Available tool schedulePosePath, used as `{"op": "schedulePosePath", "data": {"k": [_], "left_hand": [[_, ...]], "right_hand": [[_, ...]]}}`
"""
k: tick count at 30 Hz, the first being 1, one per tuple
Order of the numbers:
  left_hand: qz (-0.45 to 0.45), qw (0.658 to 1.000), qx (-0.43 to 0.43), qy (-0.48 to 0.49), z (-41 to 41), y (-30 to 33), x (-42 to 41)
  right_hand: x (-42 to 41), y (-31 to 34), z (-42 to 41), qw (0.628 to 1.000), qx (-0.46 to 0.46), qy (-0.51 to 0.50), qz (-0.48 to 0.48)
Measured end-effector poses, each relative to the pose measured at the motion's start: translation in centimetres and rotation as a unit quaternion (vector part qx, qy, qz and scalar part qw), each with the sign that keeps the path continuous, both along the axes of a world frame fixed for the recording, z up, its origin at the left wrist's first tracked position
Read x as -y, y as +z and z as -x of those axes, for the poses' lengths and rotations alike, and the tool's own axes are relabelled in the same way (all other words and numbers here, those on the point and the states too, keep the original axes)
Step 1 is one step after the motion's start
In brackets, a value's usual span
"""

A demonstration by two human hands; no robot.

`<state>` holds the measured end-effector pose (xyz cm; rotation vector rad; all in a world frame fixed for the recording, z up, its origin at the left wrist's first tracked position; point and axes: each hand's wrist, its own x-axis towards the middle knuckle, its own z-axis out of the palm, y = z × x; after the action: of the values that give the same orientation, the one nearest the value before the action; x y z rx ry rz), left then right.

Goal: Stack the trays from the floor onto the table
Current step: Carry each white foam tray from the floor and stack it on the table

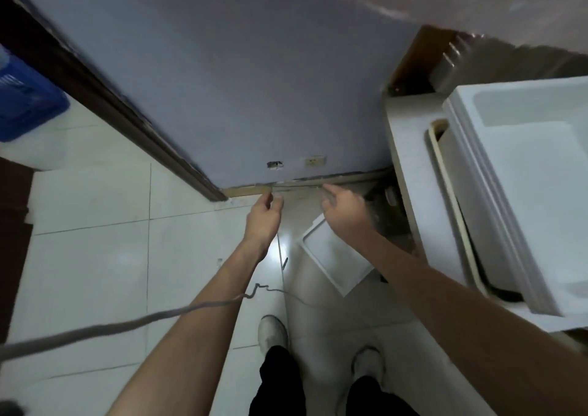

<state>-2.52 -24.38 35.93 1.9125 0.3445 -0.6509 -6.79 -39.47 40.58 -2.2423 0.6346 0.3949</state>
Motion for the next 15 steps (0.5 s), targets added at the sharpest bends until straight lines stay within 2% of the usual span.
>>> {"op": "schedulePosePath", "data": {"k": [8, 15], "left_hand": [[-0.003, 0.995, 0.014, -0.095, -2.0, -11.6, -0.4], [-0.003, 0.984, 0.020, -0.175, -2.8, -26.3, 1.8]], "right_hand": [[-1.6, -16.4, -0.9, 0.988, 0.017, -0.153, -0.019], [0.1, -33.4, 3.0, 0.978, -0.027, -0.206, 0.004]]}}
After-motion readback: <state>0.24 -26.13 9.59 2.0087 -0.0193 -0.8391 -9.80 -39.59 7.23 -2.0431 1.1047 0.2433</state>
